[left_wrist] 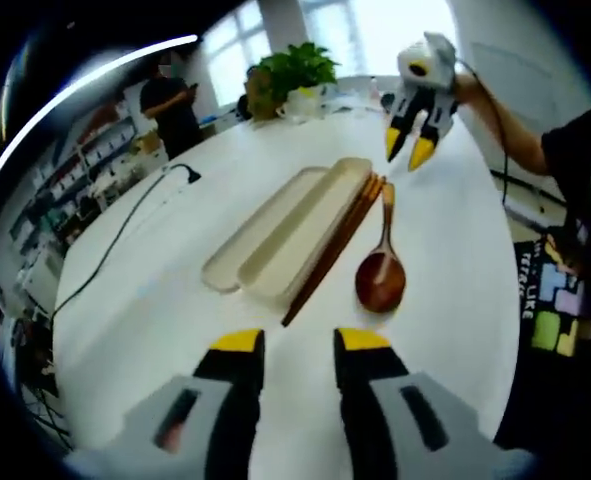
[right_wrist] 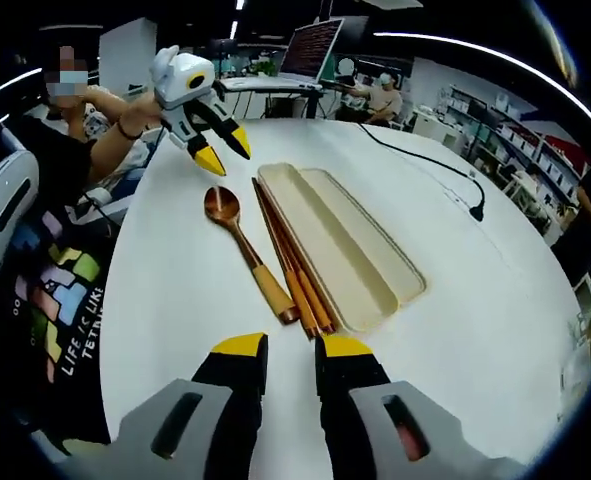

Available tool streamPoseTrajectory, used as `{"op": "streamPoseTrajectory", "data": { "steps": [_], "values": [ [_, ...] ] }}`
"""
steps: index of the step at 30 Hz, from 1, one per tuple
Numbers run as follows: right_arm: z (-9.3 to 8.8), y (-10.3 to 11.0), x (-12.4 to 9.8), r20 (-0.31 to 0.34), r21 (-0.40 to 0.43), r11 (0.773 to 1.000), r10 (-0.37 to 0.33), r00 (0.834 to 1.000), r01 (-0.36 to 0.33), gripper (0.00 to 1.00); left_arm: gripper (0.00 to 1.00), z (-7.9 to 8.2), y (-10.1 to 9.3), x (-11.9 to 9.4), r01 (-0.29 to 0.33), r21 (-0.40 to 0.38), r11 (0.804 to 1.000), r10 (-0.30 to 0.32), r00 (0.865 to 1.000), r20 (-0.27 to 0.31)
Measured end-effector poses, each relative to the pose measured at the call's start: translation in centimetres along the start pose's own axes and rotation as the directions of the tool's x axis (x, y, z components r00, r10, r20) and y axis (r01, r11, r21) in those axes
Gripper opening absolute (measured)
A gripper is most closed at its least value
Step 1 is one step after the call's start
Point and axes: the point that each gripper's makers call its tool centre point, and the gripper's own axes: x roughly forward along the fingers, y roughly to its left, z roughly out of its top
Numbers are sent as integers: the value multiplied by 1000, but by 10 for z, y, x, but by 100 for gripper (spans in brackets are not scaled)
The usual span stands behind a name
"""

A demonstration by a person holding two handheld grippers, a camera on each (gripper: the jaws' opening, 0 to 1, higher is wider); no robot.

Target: Arrange the utensils inside the cutlery case until each visible utensil rests in its matching compartment.

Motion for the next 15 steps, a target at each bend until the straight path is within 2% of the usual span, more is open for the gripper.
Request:
{"op": "streamPoseTrajectory", "data": {
  "steps": [4,7,15],
  "values": [
    [-3,-6,3,-4,20,1000,3,1000,-3,18,27,-4,1,2,29,-43,999,-30,1000,-8],
    [-5,-6,4,-5,23,1000,19,1000,-19,15,27,-4,-5,5,27,-33,999,-27,1000,-9],
    [-8,-11,7,-7,42,999,26,1000,-26,15,26,-3,-12,13,64,-70,995,-65,998,-8]
  ]
}}
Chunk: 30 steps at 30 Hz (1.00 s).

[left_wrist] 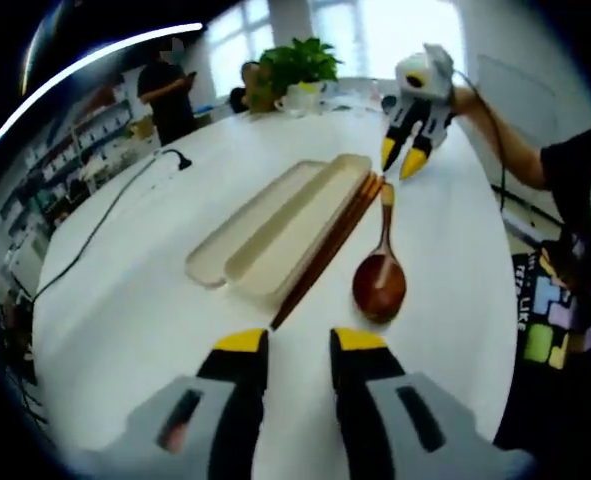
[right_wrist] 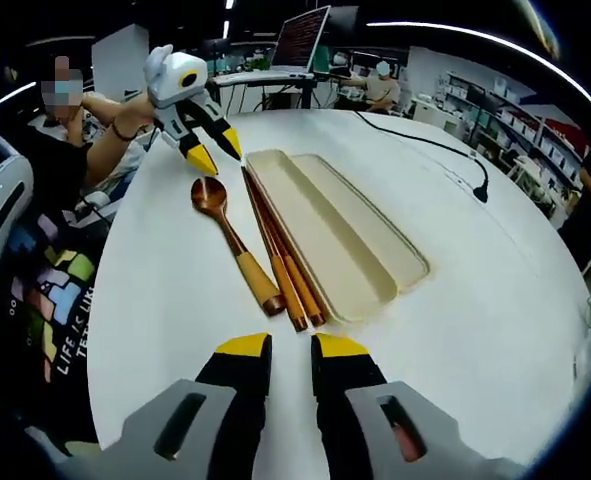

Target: Arrange the utensils inside the cutlery case until each visible utensil rests in its matching compartment.

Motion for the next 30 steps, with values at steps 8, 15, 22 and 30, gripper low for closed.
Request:
{"op": "streamPoseTrajectory", "data": {
  "steps": [8,15,22,30],
  "values": [
    [4,0,2,12,3,1000,9,1000,-9,15,26,-1,-6,5,11,-18,1000,-11,1000,-9],
    [4,-2,5,9,5,1000,10,1000,-10,15,27,0,-8,7,26,-37,999,-26,1000,-3],
    [4,-4,8,9,0,1000,22,1000,-22,16,27,3,-12,10,40,-48,998,-40,999,2],
    [5,1,12,15,-17,999,48,999,-48,14,25,4,-20,14,69,-28,997,-69,998,-3]
  ]
}}
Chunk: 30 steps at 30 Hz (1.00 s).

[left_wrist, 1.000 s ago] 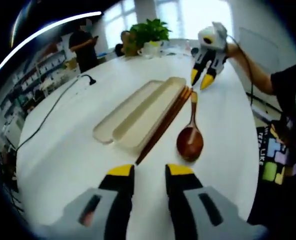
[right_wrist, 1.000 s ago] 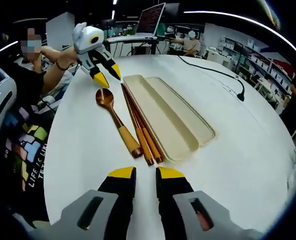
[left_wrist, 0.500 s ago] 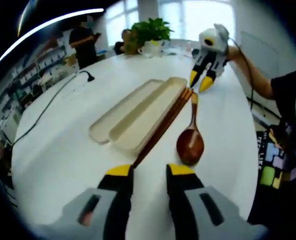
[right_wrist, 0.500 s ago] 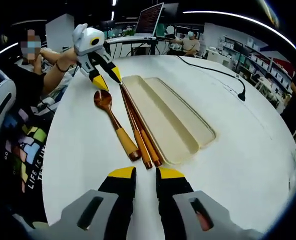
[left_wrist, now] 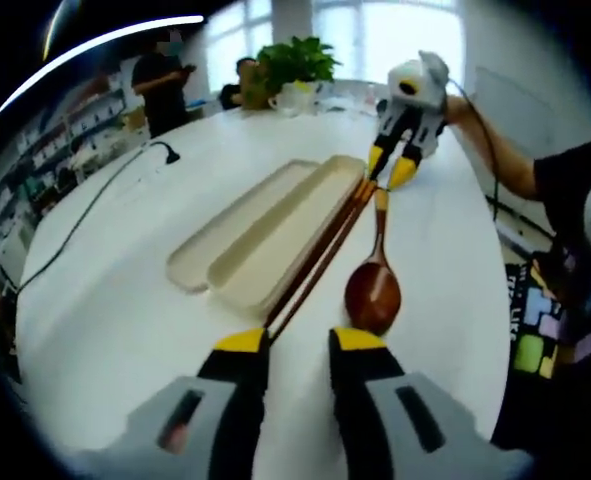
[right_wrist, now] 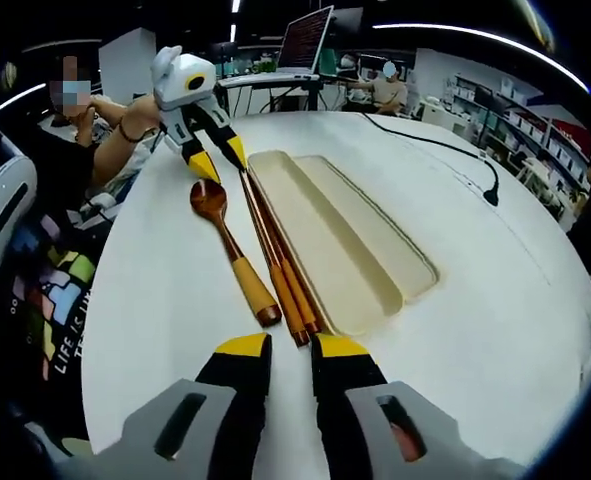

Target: Arrange the utensils inside the cutlery case until each visible utensil rests in its matching compartment.

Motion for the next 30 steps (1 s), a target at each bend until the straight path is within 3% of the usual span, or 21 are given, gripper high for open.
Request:
{"op": "streamPoseTrajectory", "data": {
  "steps": [6,16,20,22,24,30],
  "values": [
    [0,7,-1,-13,-21,1000,16,1000,-16,10,21,1,-7,3,38,35,999,-37,999,-20],
    [1,9,-2,-53,-66,997,23,998,-26,9,19,0,-6,2,97,124,988,-82,989,-121],
    [3,6,-3,-70,-86,996,17,997,-23,9,19,0,-2,0,116,158,981,-88,981,-174],
    [4,9,-3,-87,-135,991,6,996,-17,10,19,-1,0,-2,127,165,978,-91,973,-210],
    [6,14,-1,-94,-150,989,2,996,-16,12,19,-1,-1,-1,153,203,967,-104,966,-235],
    [17,17,2,-126,-196,980,12,992,-37,11,16,-2,-4,2,193,218,957,-121,945,-304]
  ]
}}
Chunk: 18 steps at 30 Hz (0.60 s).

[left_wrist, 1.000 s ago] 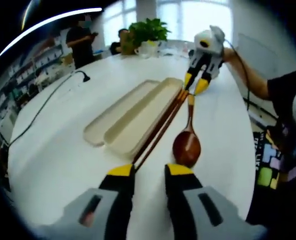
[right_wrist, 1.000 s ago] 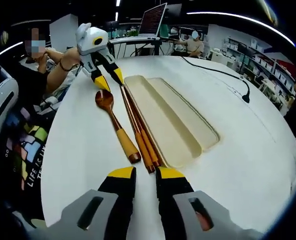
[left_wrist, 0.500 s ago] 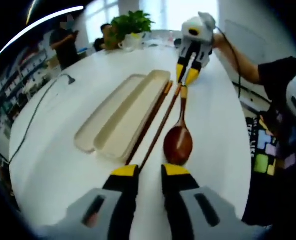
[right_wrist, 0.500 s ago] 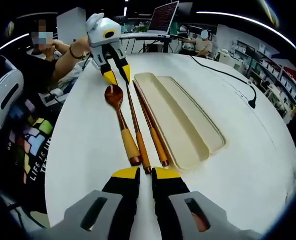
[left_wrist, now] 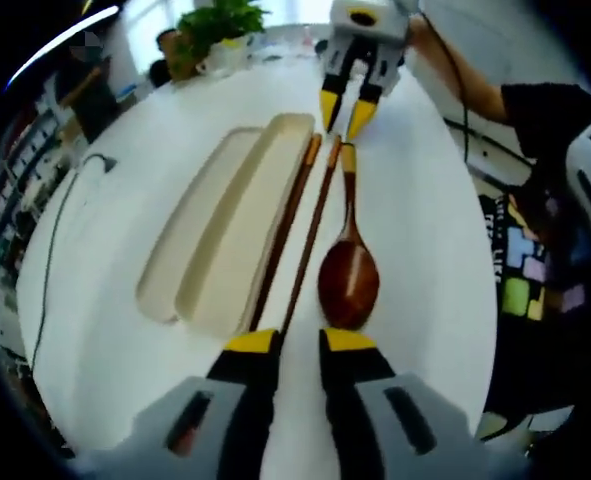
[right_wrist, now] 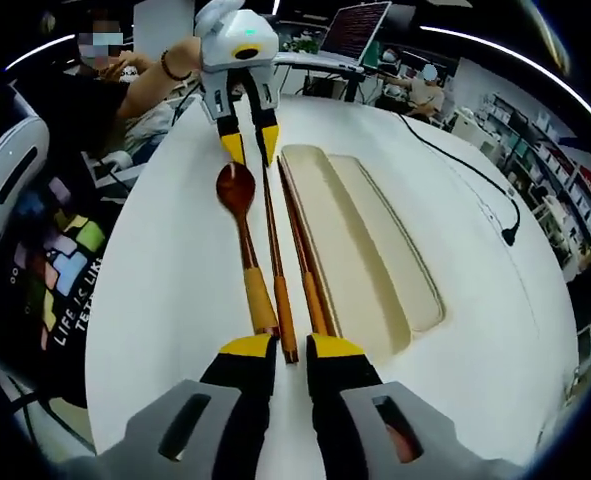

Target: Arrange the utensils inside the cutlery case until each visible utensil rests in its matching compartment.

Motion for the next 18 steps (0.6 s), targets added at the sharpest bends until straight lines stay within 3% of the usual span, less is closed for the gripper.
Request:
{"op": "streamPoseTrajectory", "data": {
  "steps": [7,18],
  "values": [
    [13,0,9,-45,-48,998,35,998,-37,7,14,-1,-7,2,37,20,999,-35,997,-75],
    [19,2,22,-102,-55,994,91,991,-97,5,14,-2,7,-2,58,45,997,-51,989,-141]
  ]
}}
